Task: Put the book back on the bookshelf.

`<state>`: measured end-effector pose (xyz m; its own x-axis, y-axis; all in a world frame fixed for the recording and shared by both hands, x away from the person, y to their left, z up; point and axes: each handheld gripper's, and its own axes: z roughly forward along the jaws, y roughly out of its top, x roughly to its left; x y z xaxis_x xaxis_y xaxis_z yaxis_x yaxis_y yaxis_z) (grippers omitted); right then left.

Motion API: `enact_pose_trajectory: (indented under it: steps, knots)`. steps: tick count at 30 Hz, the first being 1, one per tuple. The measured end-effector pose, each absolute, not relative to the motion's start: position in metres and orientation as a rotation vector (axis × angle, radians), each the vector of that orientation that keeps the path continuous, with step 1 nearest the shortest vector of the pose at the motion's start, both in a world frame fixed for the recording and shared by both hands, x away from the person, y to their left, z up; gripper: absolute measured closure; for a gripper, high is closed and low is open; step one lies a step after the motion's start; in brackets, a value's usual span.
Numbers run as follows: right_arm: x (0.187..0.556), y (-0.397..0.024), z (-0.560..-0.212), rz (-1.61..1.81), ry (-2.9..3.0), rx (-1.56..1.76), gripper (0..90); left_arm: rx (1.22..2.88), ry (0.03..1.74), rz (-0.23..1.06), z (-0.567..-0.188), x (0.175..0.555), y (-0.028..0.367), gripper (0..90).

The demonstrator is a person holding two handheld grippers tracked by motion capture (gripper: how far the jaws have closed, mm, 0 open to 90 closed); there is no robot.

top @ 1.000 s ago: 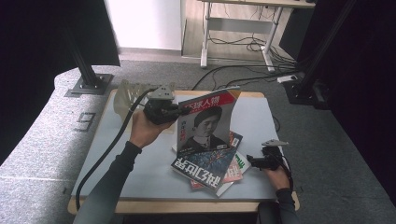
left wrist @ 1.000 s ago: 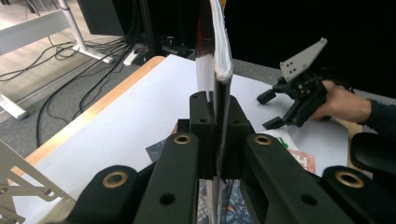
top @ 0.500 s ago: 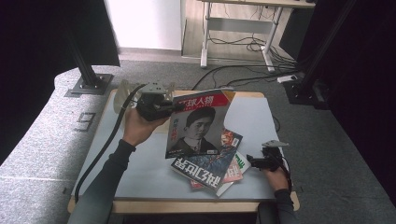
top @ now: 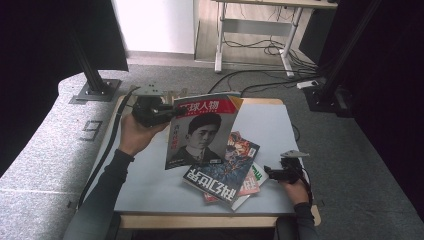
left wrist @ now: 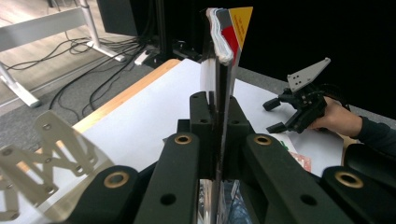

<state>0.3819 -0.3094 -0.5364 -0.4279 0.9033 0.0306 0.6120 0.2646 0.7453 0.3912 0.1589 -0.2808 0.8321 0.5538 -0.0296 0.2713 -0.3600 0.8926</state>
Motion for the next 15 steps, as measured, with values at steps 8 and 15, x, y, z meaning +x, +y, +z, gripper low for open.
enact_pose_trajectory:
  steps: [8,15]
  knots:
    - [0.382,-0.309,-0.536,0.983,2.139,1.375,12.3,1.940,0.651,0.371,-0.275,0.386,0.181,86.8]
    - [0.382,-0.309,-0.536,0.983,2.139,1.374,12.3,1.932,0.685,0.406,-0.271,0.384,0.199,86.8]
